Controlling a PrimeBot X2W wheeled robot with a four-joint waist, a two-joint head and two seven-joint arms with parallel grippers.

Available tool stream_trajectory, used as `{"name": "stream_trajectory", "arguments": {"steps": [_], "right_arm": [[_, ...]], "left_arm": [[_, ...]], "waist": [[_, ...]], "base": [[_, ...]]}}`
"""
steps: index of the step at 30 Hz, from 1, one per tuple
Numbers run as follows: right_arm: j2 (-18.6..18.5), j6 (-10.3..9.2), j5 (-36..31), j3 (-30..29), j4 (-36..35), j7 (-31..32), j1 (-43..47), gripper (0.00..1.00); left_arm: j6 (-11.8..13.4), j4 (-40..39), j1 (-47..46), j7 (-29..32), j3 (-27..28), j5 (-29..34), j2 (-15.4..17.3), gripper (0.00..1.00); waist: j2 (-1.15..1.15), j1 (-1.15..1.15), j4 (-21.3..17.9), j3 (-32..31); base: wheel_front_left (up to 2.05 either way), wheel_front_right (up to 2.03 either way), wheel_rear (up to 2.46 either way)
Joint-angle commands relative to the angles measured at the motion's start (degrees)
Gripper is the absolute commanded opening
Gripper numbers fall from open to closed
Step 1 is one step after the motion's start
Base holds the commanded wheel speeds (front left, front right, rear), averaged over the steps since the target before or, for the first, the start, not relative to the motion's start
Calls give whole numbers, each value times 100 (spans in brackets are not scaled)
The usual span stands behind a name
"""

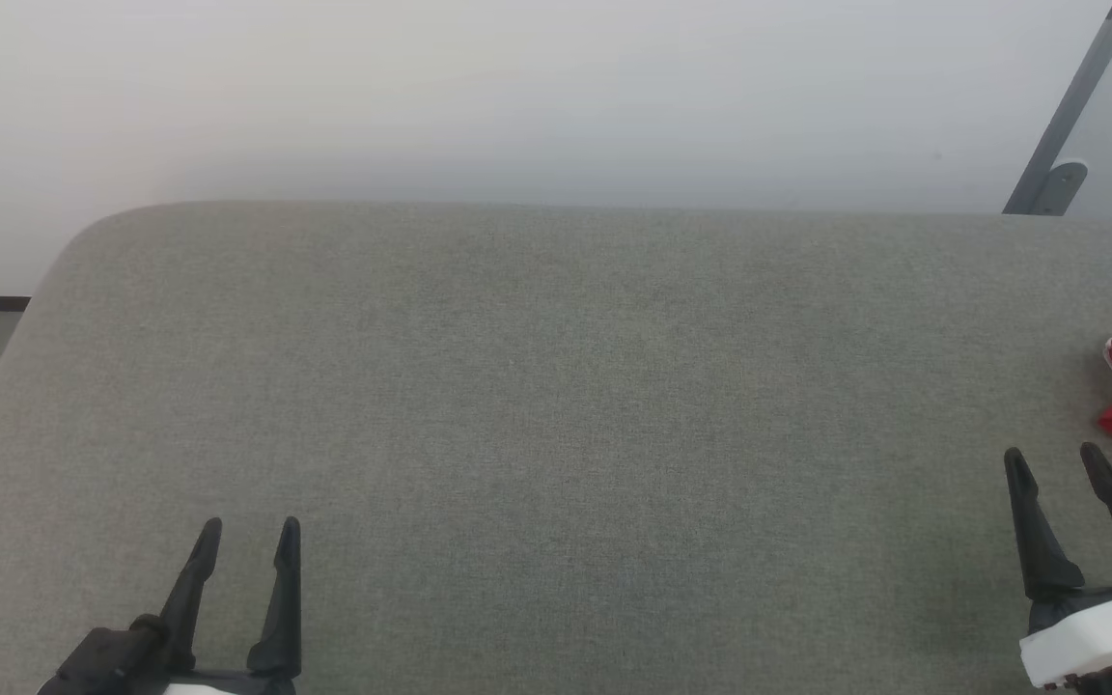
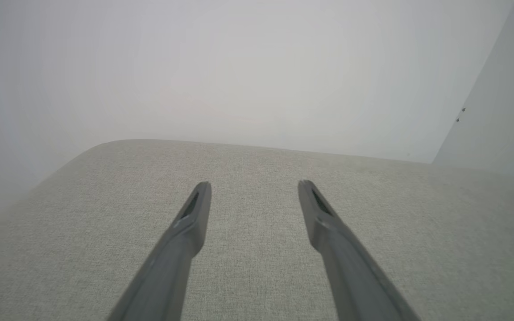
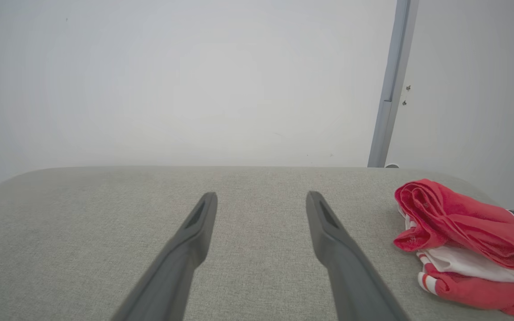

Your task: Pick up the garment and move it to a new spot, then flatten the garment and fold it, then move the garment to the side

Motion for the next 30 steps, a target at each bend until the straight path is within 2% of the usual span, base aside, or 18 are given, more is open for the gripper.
{"name": "stream_trajectory", "arguments": {"steps": [1,30], "right_arm": [[32,0,-30,-12,-37,1,50,100],[83,0,164,-26,-86,-49,32,100]], "left_arm": [[-5,-10,-39,1,24,73,-4,100],[-6,-147,-45,1,100,-37,-51,100]], "waist": [[-1,0,7,-2],[-1,0,-60,147]], "base": [[0,0,0],[0,0,0]]}}
